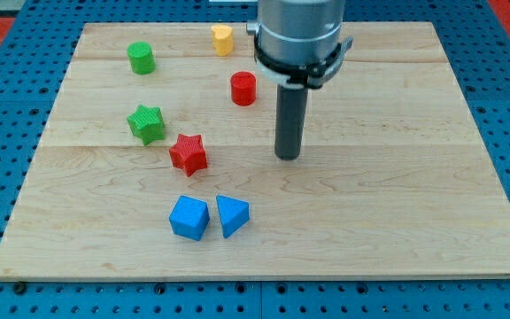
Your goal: Form a triangle out of green star red star and the green circle
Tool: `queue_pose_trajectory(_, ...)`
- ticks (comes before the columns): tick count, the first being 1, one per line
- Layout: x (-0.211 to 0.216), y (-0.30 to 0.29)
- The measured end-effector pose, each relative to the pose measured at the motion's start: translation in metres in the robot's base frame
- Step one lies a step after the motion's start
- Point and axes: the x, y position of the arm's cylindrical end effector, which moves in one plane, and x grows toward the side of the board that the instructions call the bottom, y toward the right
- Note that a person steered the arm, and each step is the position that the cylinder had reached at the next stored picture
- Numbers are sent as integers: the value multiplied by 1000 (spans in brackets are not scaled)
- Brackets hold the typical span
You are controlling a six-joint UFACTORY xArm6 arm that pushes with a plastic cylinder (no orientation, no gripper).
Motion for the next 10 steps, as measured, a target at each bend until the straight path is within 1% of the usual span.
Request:
queue_pose_trajectory(1, -37, -18)
queue_pose_trajectory(2, -48, -13)
queue_pose_trajectory(3, -38, -49)
queue_pose_trajectory(4, -64, -128)
queue_pose_trajectory(5, -57, -194)
queue_pose_trajectory(6, -20, -199)
queue_pose_trajectory(7, 3, -216)
queue_pose_trajectory(8, 28, -169)
queue_pose_trajectory(9, 28, -124)
queue_pose_trajectory(10, 4, -136)
